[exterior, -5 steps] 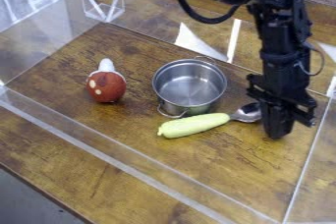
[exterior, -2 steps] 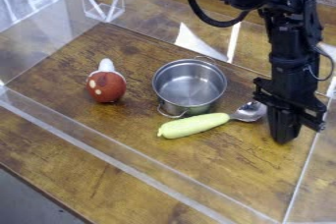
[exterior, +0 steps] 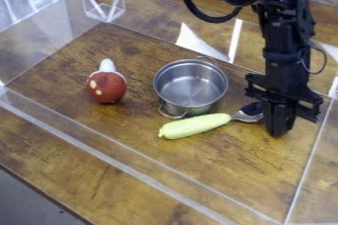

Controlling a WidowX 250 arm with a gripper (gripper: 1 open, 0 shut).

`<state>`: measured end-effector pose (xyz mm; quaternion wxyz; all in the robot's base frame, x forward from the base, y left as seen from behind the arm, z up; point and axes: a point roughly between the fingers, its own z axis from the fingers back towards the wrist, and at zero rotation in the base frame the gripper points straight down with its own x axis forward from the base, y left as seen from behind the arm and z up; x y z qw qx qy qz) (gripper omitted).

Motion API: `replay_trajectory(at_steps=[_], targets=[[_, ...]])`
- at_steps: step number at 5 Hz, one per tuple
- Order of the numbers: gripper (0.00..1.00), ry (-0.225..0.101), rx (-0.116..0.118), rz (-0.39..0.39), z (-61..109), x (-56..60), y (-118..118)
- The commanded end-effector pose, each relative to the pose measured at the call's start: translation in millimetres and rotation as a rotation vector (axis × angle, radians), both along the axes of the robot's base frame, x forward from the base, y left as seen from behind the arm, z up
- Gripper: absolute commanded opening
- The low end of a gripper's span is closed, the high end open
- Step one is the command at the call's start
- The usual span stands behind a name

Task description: Move the green spoon to the right

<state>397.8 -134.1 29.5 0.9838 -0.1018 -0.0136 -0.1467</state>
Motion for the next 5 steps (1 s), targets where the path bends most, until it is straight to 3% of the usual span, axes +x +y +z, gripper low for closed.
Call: replay_trajectory(at_steps=[1,2,3,4,5], targets=[[0.0,-0.086,-0.013,-0.001,34.6,20.2,9],[1.0,-0.079,-0.008,-0.033,43.1,17.9,15],[1.0,-0.08,-0.002,-0.068,54.7,14.3,21],[1.0,-0.107,0.002,-0.103,74.2,9.0,26],[1.0,-0.117,0.019,-0.093,94.4,-1.0,28]])
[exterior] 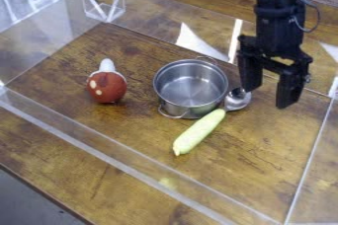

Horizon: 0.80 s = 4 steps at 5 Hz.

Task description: Move the green spoon to the right

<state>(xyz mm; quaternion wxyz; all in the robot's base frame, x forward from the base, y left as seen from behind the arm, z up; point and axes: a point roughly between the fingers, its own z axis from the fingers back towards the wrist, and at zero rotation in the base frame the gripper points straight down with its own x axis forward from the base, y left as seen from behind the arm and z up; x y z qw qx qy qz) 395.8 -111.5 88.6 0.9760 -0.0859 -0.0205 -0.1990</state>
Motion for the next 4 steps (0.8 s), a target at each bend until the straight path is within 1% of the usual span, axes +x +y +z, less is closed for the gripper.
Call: replay_trajectory(at_steps=[1,2,3,4], targets=[[1.0,-0.063,-0.007,0.02,38.0,-4.7,6],[1.0,-0.03,-0.003,0.012,17.2,-10.0,10],[0.0,-0.014,0.006,-0.018,4.0,-19.4,18],[1.0,-0.051,0.012,-0.02,13.5,-33.8,24]])
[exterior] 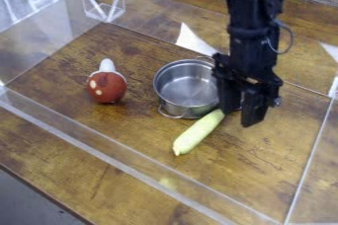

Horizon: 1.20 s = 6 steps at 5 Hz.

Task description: Move the green spoon to the right

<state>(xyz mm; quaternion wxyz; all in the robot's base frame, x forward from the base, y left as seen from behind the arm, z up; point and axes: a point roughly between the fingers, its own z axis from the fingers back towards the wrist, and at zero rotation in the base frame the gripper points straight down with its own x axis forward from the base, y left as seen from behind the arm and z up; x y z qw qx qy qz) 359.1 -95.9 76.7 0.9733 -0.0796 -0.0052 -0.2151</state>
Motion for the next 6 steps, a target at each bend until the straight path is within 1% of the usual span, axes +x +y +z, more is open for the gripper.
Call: replay_trajectory(at_steps=[1,2,3,4,5,6], targets=[[0.0,-0.092,-0.013,0.009,31.8,-7.6,22],[0.0,-0.096,-0.02,0.009,33.9,-15.6,35],[1.0,-0.101,-0.037,0.016,33.5,-21.1,24],[0.0,-0.093,-0.052,0.02,29.6,-28.2,13],[0.0,-0.095,-0.064,-0.03,39.0,-34.1,16],[1.0,-0.089,-0.079,-0.072,44.7,-37.9,20]])
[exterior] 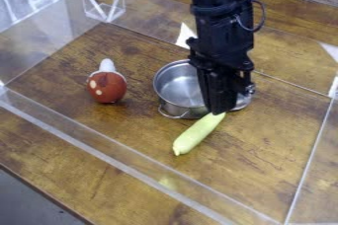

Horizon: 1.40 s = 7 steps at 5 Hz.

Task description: Move the green spoon to the right

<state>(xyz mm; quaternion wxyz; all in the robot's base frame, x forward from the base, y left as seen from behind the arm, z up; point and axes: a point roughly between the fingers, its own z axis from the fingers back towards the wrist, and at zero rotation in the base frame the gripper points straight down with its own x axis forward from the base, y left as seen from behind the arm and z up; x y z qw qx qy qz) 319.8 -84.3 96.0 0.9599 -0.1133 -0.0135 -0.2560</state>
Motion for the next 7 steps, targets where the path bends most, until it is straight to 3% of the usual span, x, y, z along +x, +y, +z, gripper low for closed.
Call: replay_trajectory(at_steps=[1,3,6,7], targets=[[1.0,-0.072,-0.026,-0.011,31.0,-3.0,11],[1.0,-0.065,-0.013,0.061,27.9,-18.8,-4],[1.0,-0.044,0.016,0.094,30.3,-11.7,2],[1.0,-0.027,0.024,0.067,18.9,-12.0,0]])
